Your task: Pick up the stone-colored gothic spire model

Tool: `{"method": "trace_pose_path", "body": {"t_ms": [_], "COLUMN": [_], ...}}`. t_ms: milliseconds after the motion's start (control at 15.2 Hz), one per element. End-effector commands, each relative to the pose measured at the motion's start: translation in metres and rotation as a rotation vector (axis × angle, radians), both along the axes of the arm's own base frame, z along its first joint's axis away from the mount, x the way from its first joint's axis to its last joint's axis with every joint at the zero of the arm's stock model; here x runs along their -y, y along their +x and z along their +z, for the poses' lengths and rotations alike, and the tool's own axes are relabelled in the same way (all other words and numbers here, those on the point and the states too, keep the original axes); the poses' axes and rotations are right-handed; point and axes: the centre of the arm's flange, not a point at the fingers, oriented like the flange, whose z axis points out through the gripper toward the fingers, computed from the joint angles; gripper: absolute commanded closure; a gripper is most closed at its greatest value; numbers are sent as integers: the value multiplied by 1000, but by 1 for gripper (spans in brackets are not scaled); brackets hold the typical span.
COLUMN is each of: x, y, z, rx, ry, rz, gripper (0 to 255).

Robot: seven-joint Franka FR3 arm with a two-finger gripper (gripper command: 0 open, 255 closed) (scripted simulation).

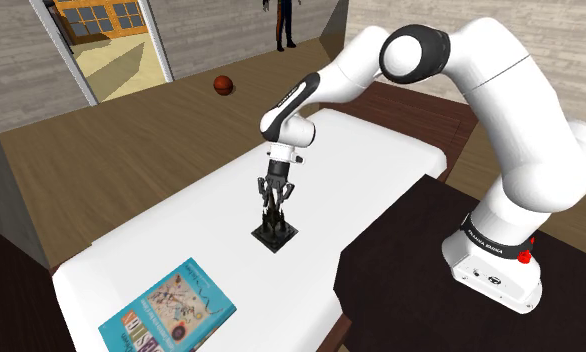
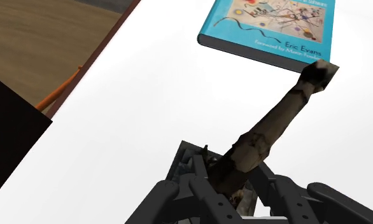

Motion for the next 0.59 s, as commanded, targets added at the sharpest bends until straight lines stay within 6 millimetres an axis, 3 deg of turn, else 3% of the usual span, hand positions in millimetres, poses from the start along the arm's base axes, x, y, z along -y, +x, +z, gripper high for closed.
{"method": "trace_pose_path", "body": {"t_ms": [0,528], "x": [0,0], "y": [0,0], "z": [7,50], "rx": [0,0], "ry": [0,0], "rz": [0,0], "gripper": [255,255]}}
